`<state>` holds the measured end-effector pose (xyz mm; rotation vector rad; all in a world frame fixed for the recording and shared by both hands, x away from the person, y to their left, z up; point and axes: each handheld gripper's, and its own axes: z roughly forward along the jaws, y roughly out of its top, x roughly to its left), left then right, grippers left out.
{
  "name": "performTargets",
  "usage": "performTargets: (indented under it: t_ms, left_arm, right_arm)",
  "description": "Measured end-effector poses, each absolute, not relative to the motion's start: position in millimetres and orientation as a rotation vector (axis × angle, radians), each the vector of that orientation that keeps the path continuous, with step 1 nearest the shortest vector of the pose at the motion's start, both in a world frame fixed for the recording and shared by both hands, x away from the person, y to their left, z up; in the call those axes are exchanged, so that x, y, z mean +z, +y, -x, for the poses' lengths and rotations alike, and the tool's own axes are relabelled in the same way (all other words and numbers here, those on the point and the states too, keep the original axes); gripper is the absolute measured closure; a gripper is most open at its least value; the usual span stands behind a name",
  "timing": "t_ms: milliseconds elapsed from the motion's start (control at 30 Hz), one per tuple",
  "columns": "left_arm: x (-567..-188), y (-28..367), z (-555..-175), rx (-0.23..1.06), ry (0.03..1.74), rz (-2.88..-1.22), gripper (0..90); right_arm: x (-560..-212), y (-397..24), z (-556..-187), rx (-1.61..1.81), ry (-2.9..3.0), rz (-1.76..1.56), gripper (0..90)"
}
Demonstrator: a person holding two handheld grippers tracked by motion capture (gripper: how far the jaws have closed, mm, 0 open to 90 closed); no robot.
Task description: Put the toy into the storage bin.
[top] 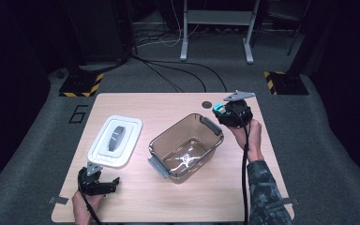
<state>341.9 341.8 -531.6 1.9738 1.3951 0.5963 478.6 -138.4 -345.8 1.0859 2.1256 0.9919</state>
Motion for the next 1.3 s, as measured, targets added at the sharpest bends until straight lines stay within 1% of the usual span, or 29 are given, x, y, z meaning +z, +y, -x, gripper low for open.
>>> performTargets:
  t_ms: [600, 900, 1300]
  left_arm:
    - [-531.6, 341.7, -341.8, 0.596, 1.394, -1.973, 0.9]
    - [-531.6, 341.7, -341.8, 0.596, 1.394, -1.972, 1.0]
    - [-531.7, 341.7, -341.8, 0.597, 1.393, -1.972, 1.0]
  right_arm:
    - [-342.1, -113.3, -480.7, 0.981, 2.253, -1.062, 52.4]
    - [-340.6, -100.8, -482.7, 0.923, 2.344, -1.043, 52.4]
    - [-348.1, -88.5, -489.5, 0.86, 2.428, -1.049, 52.4]
